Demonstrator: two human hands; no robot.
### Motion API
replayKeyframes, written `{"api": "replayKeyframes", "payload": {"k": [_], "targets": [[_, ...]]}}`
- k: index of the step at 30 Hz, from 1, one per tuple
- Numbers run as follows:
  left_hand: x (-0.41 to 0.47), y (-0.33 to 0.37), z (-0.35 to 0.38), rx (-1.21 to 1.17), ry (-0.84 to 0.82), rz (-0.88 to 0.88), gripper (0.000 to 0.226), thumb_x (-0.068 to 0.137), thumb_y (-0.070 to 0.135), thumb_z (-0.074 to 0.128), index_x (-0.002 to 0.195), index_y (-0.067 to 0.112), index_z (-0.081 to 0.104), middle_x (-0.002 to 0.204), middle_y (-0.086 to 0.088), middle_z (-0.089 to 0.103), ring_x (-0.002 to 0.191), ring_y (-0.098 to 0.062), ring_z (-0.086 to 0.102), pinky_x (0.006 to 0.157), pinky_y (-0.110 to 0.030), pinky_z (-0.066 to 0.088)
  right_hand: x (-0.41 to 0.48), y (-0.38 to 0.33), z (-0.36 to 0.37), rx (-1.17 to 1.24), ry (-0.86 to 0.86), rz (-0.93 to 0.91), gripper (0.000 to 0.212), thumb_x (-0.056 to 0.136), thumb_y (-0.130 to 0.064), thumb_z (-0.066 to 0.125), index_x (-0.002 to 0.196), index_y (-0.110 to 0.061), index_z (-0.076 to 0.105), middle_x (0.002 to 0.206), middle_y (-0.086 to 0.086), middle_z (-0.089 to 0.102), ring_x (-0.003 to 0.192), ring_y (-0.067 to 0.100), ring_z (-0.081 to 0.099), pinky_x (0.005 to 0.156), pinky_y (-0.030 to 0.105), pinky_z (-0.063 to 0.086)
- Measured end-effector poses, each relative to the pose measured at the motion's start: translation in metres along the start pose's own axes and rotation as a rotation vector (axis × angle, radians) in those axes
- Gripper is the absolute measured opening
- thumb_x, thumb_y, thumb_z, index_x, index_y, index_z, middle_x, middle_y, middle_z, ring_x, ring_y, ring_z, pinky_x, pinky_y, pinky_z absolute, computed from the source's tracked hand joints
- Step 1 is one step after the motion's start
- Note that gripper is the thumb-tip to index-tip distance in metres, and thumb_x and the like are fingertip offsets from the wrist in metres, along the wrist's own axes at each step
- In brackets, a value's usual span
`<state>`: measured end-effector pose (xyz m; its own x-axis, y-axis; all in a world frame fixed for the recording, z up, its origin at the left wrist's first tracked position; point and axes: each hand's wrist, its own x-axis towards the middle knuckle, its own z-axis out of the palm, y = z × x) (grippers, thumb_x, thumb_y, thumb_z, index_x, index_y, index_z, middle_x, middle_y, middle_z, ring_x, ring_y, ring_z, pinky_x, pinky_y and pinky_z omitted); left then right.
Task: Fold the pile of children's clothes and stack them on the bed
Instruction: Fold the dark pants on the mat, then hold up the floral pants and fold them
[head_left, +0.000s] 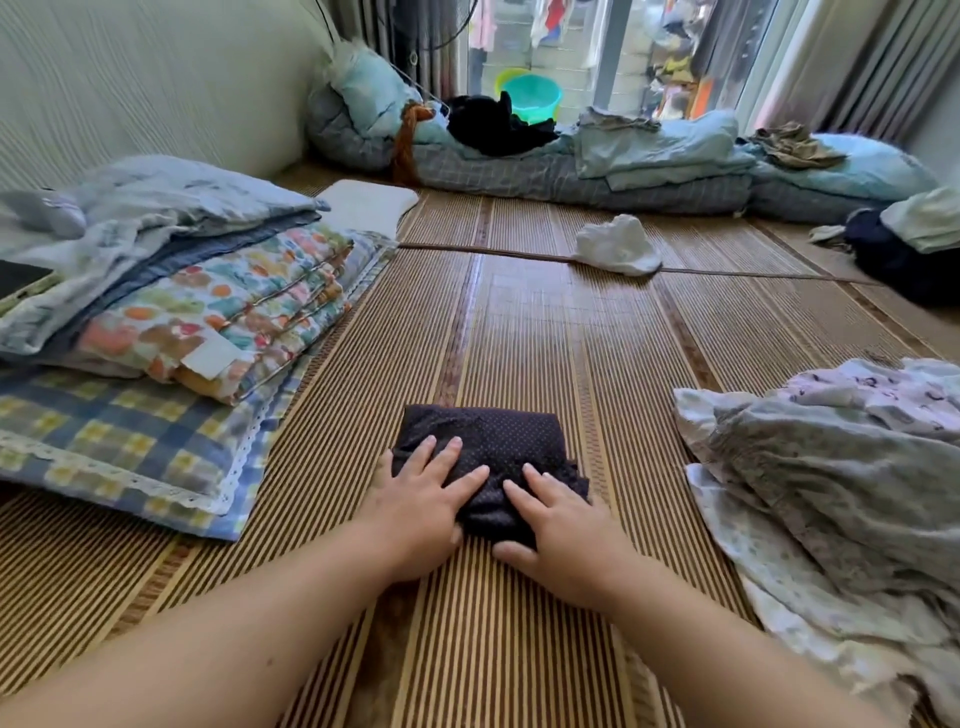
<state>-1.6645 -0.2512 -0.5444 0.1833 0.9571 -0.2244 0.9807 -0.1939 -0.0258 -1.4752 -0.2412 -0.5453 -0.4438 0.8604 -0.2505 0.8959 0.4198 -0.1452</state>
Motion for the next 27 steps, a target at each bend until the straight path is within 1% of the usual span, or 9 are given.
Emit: {"api": "replayKeyframes", "payload": {"k": [3,8,11,13,15,18,22,24,27], "targets": [[0.041,-0.037,-0.011,-0.037,-0.011,-0.110,0.071,0.091,0.048,0.041,0.149,0.047,-0.001,0.162,0.000,-0.013,0.148,-0.025,-0.013,0.114,-0.059,-0.004,0.068,-0.010,-0.015,-0.014,-0.003,-0.025,0.082,0.087,-0.072,0.036,0.153,-0.032,0.006,0.162,-0.004,-0.003,0.149,0.017,0.000,0.117,0.051,0.008],[0.091,-0.097,-0.018,-0.079,-0.027,-0.249,0.079,0.086,0.047,0.049,0.149,0.047,0.002,0.162,-0.002,-0.011,0.148,-0.027,-0.009,0.115,-0.058,0.001,0.159,-0.031,-0.025,-0.021,0.026,-0.098,0.085,0.086,-0.073,0.038,0.153,-0.033,0.005,0.162,-0.002,-0.006,0.149,0.020,-0.003,0.116,0.055,0.006],[0.108,-0.122,-0.020,-0.203,-0.075,-0.252,0.088,0.081,0.046,0.057,0.150,0.046,0.002,0.162,-0.001,-0.011,0.148,-0.026,-0.004,0.117,-0.055,0.008,0.188,-0.039,-0.024,-0.029,0.031,-0.114,0.087,0.085,-0.073,0.039,0.153,-0.034,0.002,0.162,-0.003,-0.011,0.148,0.021,-0.009,0.115,0.057,0.002],[0.114,-0.132,-0.022,-0.258,-0.079,-0.252,0.089,0.080,0.044,0.059,0.149,0.047,0.004,0.162,0.001,-0.009,0.148,-0.026,-0.001,0.118,-0.054,0.011,0.197,-0.039,-0.024,-0.024,0.034,-0.114,0.087,0.085,-0.073,0.040,0.152,-0.036,0.000,0.161,-0.003,-0.014,0.148,0.022,-0.013,0.114,0.059,-0.003],[0.115,-0.132,-0.026,-0.250,-0.067,-0.265,0.089,0.080,0.045,0.058,0.150,0.047,0.002,0.162,0.000,-0.010,0.148,-0.026,-0.003,0.116,-0.056,0.009,0.193,-0.035,-0.026,-0.002,0.050,-0.103,0.085,0.085,-0.073,0.039,0.152,-0.038,0.000,0.161,-0.003,-0.014,0.147,0.023,-0.015,0.113,0.060,-0.007],[0.105,-0.105,-0.032,-0.265,-0.016,-0.239,0.089,0.083,0.048,0.056,0.150,0.045,-0.002,0.161,-0.001,-0.017,0.148,-0.026,-0.012,0.114,-0.059,0.003,0.163,-0.020,-0.033,0.036,0.139,-0.049,0.080,0.087,-0.071,0.037,0.151,-0.039,0.002,0.162,-0.003,-0.012,0.147,0.023,-0.017,0.113,0.059,-0.011],[0.072,-0.034,-0.040,-0.283,0.066,-0.094,0.088,0.084,0.046,0.058,0.149,0.047,-0.001,0.160,0.004,-0.018,0.147,-0.022,-0.015,0.115,-0.056,0.000,0.088,0.026,-0.056,0.056,0.239,0.073,0.076,0.088,-0.066,0.042,0.150,-0.041,0.006,0.162,-0.004,-0.009,0.147,0.022,-0.017,0.112,0.056,-0.013],[0.058,0.014,-0.045,-0.306,0.096,-0.014,0.087,0.084,0.047,0.060,0.148,0.049,0.001,0.160,0.007,-0.015,0.147,-0.019,-0.013,0.116,-0.055,0.000,0.041,0.062,-0.071,0.050,0.269,0.164,0.076,0.089,-0.061,0.047,0.150,-0.041,0.009,0.162,-0.004,-0.006,0.147,0.023,-0.015,0.113,0.058,-0.009],[0.041,0.088,-0.052,-0.339,0.100,0.135,0.087,0.084,0.045,0.062,0.146,0.052,0.003,0.160,0.012,-0.012,0.147,-0.015,-0.012,0.117,-0.053,-0.002,-0.028,0.118,-0.084,0.061,0.340,0.319,0.078,0.086,-0.056,0.056,0.149,-0.041,0.015,0.162,-0.003,0.000,0.148,0.023,-0.011,0.116,0.061,0.001]]}}
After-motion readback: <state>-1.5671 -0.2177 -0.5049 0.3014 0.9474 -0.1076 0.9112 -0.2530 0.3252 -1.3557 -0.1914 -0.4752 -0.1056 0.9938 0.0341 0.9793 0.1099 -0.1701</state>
